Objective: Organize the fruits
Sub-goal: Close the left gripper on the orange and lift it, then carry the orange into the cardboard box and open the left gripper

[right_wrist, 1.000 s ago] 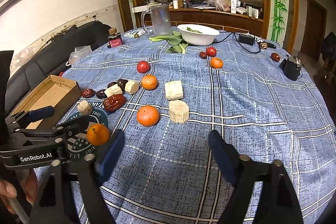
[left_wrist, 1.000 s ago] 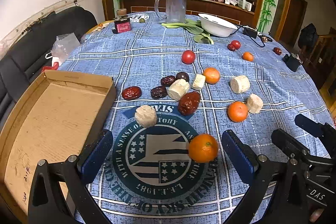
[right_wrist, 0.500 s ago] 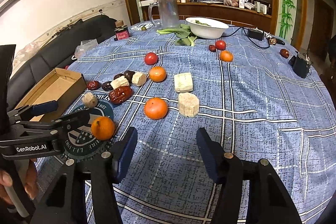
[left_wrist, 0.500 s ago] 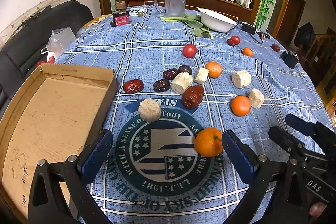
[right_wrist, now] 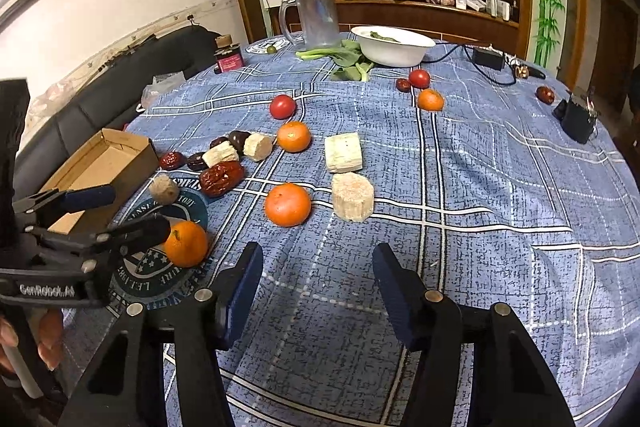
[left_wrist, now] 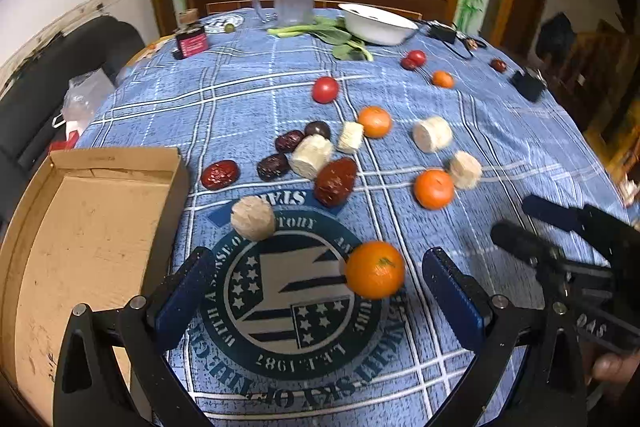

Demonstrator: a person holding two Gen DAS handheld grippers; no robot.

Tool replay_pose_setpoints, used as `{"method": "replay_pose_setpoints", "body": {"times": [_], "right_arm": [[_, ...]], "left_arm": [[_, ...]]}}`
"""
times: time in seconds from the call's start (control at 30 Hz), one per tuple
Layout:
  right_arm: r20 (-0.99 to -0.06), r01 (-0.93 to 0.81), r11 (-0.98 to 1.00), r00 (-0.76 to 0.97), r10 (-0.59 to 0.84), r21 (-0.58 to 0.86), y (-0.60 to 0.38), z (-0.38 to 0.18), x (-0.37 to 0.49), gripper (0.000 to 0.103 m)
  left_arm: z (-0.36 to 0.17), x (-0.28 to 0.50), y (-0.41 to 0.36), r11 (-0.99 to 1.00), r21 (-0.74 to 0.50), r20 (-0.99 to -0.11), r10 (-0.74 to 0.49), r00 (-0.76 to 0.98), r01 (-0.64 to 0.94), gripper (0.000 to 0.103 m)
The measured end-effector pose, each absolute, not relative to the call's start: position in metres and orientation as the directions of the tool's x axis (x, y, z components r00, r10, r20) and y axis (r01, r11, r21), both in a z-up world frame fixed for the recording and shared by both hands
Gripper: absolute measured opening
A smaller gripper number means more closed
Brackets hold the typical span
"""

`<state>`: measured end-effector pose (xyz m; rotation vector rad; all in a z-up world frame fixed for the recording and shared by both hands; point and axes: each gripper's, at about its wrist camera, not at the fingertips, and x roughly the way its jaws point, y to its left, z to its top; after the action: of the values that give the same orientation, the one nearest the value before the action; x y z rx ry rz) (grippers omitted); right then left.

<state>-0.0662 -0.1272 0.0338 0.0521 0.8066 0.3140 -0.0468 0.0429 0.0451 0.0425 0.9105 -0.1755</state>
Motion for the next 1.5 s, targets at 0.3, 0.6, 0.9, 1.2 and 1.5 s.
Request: {"method": "replay_pose_setpoints", "body": {"times": [0.3,0.6,0.9,1.2,1.5], "right_arm": [[-0.709,-0.272,0.95,0.639,0.298,0.153,-0.124,0.031,-0.063,0.061],[-0.719,-0.273,0.945,0.619,0.315,0.179,-0.13,0.03,-0.055,0.061],[-0.738,-0.35,0.914,0.558,0.379,0.204,-0.107,0.028,-0.026,0.057],[-0.789,-0.366,0.92,0.519,0.328,0.142,-0.086,0.012,0.002,0.036],[-0.748,-0.372,0.909,0.546,0.377,0.186,-0.085,0.036,-0.021,0.036]], "left_arm": [[0.034,-0.049,0.016,0.963,-0.014,-0.802,-0.171,0.572,0.269,0.102],[0.014,-0.038,0.016,0.967,-0.025,-0.833,-0.16,0.53,0.253,0.044],[0.025,-0.041,0.027,0.973,-0.051,-0.821,-0.169,0.545,0.225,0.034],[0.032,-0.042,0.037,0.982,-0.031,-0.817,-0.131,0.561,0.184,0.034],[0.051,-0.049,0.051,0.991,-0.009,-0.799,-0.086,0.594,0.132,0.034]]}}
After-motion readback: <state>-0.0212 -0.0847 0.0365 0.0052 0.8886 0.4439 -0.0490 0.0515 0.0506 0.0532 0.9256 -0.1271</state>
